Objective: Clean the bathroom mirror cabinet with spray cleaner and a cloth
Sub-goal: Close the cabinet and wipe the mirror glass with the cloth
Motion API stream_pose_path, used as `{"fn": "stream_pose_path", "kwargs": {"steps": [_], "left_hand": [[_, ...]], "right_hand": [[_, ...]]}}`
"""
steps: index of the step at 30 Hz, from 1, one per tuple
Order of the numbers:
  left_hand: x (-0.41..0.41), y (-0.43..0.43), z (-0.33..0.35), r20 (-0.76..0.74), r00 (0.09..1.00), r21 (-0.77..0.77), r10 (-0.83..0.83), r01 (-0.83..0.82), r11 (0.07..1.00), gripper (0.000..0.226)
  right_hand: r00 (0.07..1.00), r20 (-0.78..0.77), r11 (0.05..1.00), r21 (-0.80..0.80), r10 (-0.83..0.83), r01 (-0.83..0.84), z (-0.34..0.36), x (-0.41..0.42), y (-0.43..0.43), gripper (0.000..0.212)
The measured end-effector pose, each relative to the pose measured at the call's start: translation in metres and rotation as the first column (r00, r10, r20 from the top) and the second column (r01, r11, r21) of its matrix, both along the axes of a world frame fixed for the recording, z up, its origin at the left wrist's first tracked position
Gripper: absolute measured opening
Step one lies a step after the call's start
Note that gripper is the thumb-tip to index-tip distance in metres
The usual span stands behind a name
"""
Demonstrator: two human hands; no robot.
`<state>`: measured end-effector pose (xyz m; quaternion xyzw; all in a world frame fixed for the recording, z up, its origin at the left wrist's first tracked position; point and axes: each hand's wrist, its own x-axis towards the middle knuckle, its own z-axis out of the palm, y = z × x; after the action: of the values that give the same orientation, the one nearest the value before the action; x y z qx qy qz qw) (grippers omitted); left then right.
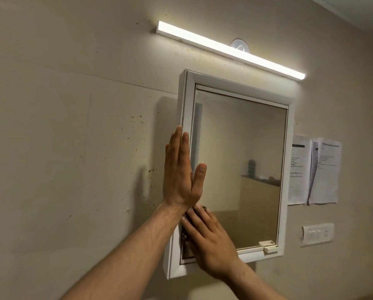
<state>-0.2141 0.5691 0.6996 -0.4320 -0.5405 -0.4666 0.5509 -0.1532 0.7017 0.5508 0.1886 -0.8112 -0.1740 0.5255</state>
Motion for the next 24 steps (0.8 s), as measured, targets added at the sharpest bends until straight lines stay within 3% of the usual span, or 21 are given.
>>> {"fn": "stream_pose_path", "kwargs": {"steps": [4, 7, 9, 11, 13, 15, 17, 19, 21, 24], "left_hand": [[-0.001, 0.001, -0.003, 0.001, 1.000, -0.004, -0.001, 0.001, 1.000, 0.077], [-0.002, 0.001, -0.006, -0.013, 0.998, -0.062, 0.062, -0.063, 0.996, 0.078], [-0.003, 0.001, -0.019, -0.038, 0.993, -0.126, 0.115, -0.119, 0.985, 0.080], [-0.002, 0.001, -0.036, -0.083, 0.980, -0.192, 0.183, -0.196, 0.962, 0.080], [-0.001, 0.000, -0.049, -0.108, 0.969, -0.226, 0.223, -0.242, 0.944, 0.080], [0.000, 0.000, -0.053, -0.110, 0.967, -0.234, 0.231, -0.251, 0.939, 0.081], [0.002, -0.001, -0.054, -0.100, 0.968, -0.245, 0.231, -0.249, 0.937, 0.082], [0.002, -0.003, -0.056, -0.090, 0.977, -0.249, 0.194, -0.211, 0.945, 0.082], [0.003, -0.004, -0.062, -0.074, 0.987, -0.247, 0.142, -0.156, 0.956, 0.080], [0.002, -0.009, -0.079, -0.056, 0.991, -0.281, 0.120, -0.131, 0.951, 0.079]], "right_hand": [[0.999, 0.039, 0.997, -0.079, 0.022, -0.019, 0.056, -0.001, 0.007, 0.061], [0.998, -0.033, 0.967, -0.253, -0.044, 0.034, 0.085, 0.000, 0.051, 0.060], [0.988, -0.076, 0.829, -0.555, -0.136, 0.071, 0.086, 0.010, 0.093, 0.059], [0.973, -0.083, 0.561, -0.826, -0.214, 0.052, 0.072, 0.024, 0.130, 0.061], [0.959, -0.066, 0.388, -0.921, -0.276, 0.048, 0.057, 0.029, 0.143, 0.065], [0.943, -0.077, 0.338, -0.940, -0.324, 0.039, 0.055, 0.022, 0.127, 0.066], [0.933, -0.125, 0.380, -0.925, -0.339, 0.014, 0.059, 0.009, 0.091, 0.064], [0.958, -0.189, 0.597, -0.802, -0.216, -0.024, 0.055, -0.007, 0.041, 0.062], [0.991, -0.132, 0.847, -0.529, -0.013, -0.059, 0.031, -0.023, -0.009, 0.061], [0.994, -0.018, 0.931, -0.349, 0.107, -0.107, 0.002, -0.029, -0.030, 0.065]]}}
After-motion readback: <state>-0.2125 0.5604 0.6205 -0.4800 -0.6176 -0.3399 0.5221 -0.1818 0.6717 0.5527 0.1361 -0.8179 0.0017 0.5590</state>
